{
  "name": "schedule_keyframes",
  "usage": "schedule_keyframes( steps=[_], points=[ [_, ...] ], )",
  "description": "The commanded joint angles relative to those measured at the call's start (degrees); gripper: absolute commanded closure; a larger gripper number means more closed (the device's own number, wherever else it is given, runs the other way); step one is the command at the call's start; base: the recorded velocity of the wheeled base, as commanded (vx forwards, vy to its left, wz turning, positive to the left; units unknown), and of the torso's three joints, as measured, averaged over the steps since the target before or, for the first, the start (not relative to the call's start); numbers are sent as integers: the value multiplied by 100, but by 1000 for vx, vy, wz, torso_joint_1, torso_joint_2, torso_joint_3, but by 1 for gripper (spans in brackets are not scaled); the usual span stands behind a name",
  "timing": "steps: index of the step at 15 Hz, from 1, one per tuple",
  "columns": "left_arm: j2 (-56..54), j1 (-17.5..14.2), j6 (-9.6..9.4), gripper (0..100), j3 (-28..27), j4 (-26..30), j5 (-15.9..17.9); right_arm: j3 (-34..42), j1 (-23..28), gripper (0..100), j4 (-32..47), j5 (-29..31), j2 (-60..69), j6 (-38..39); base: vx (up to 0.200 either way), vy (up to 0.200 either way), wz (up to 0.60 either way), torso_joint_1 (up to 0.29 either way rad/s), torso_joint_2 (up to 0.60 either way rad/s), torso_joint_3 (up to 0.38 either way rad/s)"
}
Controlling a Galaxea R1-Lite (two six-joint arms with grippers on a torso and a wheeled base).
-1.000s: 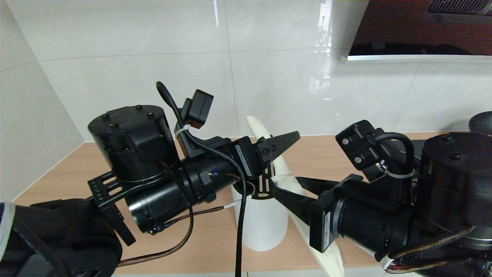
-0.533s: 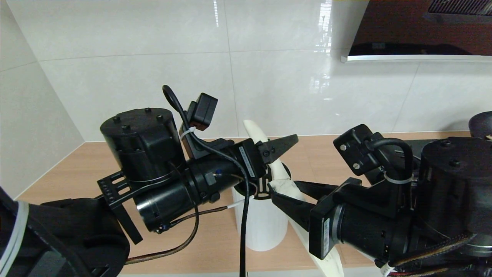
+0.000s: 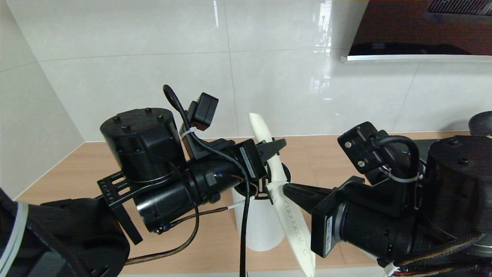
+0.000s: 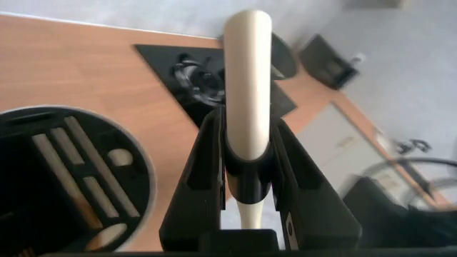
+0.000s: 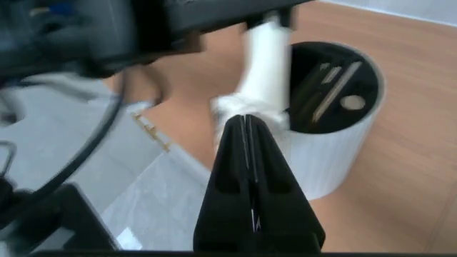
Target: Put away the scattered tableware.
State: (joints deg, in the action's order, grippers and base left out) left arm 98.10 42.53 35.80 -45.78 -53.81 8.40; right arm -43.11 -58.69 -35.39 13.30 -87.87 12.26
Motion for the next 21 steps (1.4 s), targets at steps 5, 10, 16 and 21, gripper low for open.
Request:
schedule_keyframes(
  steps=[5,10,16,21],
  points=[
    [-599,-351,-223,100,-133,-7,-84,-31,261,0,-188,182,209,-22,0,0,0,0,0,0],
    [-1188,-1256,-1383,100,-177,-16,-23,-40,718,0,-188,182,288,-286,0,0,0,0,0,0],
    [-924,-1335,-2411,100,16,-534,92,-31,736,0,-188,191,262,-286,0,0,0,0,0,0],
    [-115,-1309,-2842,100,192,-1949,92,-5,736,0,-179,191,253,-339,0,0,0,0,0,0]
  ],
)
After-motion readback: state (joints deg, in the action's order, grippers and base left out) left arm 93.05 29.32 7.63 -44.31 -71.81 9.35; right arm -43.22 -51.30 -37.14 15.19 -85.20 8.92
